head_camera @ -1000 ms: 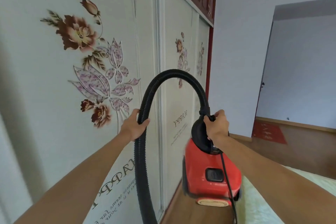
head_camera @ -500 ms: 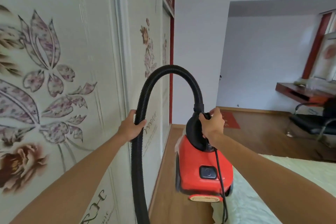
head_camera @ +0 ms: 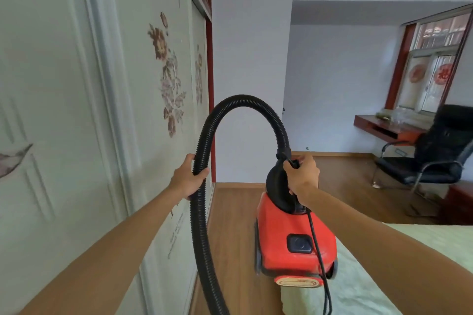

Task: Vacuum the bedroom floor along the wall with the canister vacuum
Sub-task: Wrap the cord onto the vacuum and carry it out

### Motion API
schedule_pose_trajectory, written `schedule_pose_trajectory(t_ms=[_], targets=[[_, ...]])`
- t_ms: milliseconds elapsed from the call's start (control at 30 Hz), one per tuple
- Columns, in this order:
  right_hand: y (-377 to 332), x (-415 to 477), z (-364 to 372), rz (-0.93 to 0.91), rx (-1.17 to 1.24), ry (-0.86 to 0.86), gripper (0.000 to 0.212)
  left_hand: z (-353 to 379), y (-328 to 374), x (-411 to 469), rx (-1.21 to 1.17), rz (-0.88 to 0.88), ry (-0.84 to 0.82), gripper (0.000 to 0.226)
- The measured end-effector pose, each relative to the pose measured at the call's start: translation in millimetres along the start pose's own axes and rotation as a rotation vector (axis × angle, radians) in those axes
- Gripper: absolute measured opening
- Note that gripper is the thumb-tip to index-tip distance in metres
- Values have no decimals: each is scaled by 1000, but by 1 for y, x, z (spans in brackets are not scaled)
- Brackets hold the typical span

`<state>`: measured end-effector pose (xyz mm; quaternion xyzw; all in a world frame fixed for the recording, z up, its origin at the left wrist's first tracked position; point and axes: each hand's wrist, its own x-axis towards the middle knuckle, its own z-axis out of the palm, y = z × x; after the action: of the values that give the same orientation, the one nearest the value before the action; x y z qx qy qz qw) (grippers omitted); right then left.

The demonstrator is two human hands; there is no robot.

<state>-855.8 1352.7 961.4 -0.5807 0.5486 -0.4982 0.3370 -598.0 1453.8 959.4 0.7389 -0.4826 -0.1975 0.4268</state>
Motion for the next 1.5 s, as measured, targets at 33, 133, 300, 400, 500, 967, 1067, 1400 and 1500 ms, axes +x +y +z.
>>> schedule_pose_trajectory(t_ms=[33,133,300,400,500,967,1067,1400,1500], targets=[[1,17,5,-5,3,1,21,6,1,17,0,5,0,44],[4,68,20,-22,5,12,21,24,7,68,4,15,1,45],[4,138,46,-24,14,21,21,44,19,140,21,37,25,45],[1,170,63,-49,-18,10,21,47,23,179,16,42,65,48],[2,202,80,-50,-27,1,23,52,23,215,7,44,91,48],[44,373,196,27,-36,75,19,101,-11,438,9,64,20,51],[51,422,224,53,-61,90,18,107,-22,503,22,83,-26,55],[58,549,283,68,-119,159,19,135,-28,664,51,150,-79,57],[63,582,298,69,-128,156,21,142,-29,699,65,151,-79,58]])
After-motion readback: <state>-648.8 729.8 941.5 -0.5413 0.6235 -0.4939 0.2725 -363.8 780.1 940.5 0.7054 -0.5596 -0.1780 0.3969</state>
